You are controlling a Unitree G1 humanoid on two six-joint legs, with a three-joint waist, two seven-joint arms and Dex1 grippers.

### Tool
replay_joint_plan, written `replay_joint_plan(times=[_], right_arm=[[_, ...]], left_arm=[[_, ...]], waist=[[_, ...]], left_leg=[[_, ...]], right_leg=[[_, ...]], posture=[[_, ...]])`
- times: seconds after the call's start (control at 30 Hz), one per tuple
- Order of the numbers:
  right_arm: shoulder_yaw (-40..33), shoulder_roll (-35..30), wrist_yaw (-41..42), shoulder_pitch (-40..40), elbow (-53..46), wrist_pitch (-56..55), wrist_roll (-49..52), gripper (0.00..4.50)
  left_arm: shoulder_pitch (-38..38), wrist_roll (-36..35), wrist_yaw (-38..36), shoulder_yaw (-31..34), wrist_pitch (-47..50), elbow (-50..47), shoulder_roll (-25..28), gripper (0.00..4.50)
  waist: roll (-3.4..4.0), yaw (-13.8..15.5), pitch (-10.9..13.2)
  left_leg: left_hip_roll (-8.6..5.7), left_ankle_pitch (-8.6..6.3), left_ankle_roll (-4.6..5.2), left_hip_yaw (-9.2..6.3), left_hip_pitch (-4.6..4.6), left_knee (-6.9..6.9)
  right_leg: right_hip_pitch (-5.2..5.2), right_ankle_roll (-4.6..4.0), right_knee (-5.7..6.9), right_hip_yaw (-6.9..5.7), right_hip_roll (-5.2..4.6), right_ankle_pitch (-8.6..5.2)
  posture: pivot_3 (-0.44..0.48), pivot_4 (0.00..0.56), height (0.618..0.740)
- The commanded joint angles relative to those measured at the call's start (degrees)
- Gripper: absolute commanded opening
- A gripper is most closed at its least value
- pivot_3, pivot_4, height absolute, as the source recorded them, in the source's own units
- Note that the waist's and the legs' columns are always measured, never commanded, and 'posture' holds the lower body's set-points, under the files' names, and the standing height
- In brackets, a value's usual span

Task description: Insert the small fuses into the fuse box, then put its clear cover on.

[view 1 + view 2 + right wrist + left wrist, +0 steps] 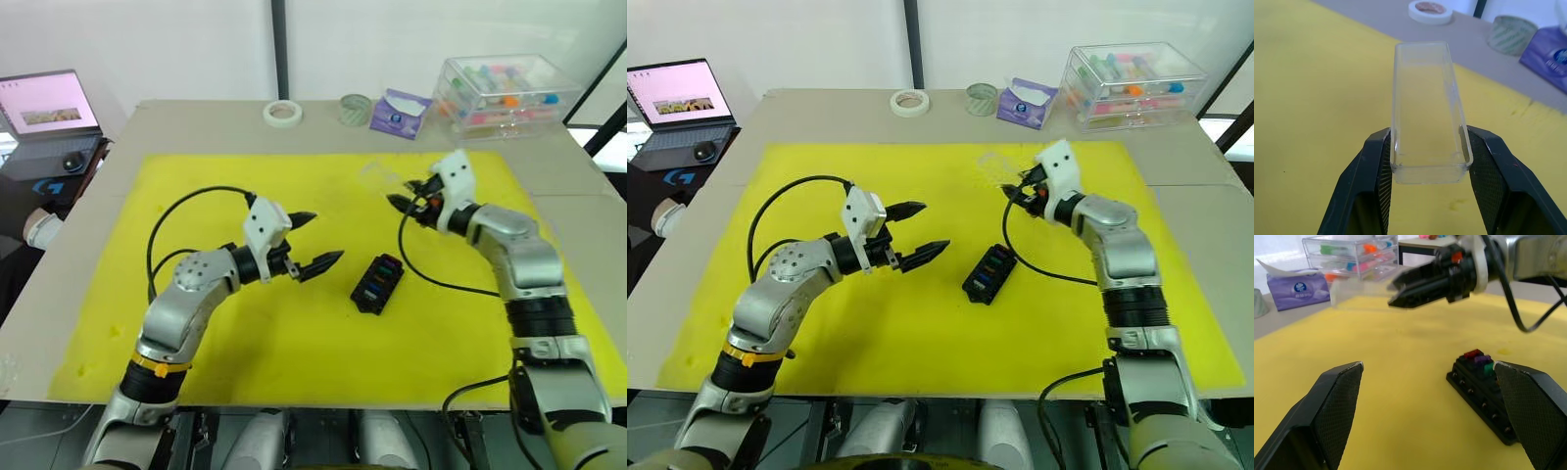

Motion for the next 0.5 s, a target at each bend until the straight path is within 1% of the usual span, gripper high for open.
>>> replay_joint_plan(times=[0.03,0.17,0.3,0.4,0.5], right_arm=[[-3.31,-1.83,0.79,2.91,-9.21,2.05,3.43,1.85],[-5.05,-2.66,1.00,5.97,-16.19,4.81,6.16,1.85],[-6.63,-4.94,3.68,7.95,-23.27,8.11,10.81,1.85],[-8.87,-9.14,8.09,10.23,-28.82,10.56,15.76,1.85],[-13.00,-14.22,11.66,11.78,-32.82,15.84,22.86,1.85]], left_arm=[[4.18,-0.94,-1.93,-1.68,-0.85,-6.02,1.65,4.50],[9.72,-1.98,-2.38,-3.23,0.00,-9.45,2.47,4.50],[13.54,-1.69,-2.64,-5.62,-1.11,-10.30,2.26,4.50],[15.62,-0.02,-2.95,-7.93,-3.55,-8.45,1.66,4.50],[16.77,1.40,-2.96,-10.36,-5.39,-7.06,0.85,4.50]], waist=[[0.00,0.01,0.00],[0.01,0.12,0.01],[0.05,0.29,0.02],[0.06,0.63,0.02],[0.07,1.38,0.03]], left_leg=[[0.00,0.00,0.00,0.00,0.00,-0.01],[0.00,0.00,0.00,0.00,0.00,-0.02],[-0.02,0.00,0.01,0.01,0.00,-0.02],[-0.02,-0.01,0.01,0.01,0.00,-0.01],[-0.01,-0.02,0.03,0.02,0.00,0.00]], right_leg=[[0.00,0.00,-0.01,0.01,-0.01,0.00],[0.00,0.00,-0.02,0.03,-0.01,0.00],[0.01,0.00,-0.03,0.04,-0.04,0.00],[0.04,0.00,-0.04,0.02,-0.03,0.00],[0.08,0.00,-0.09,0.02,-0.04,0.00]], posture=[[0.000,0.150,0.740],[0.000,0.150,0.740],[0.000,0.150,0.740],[0.000,0.150,0.740],[0.000,0.150,0.740]])
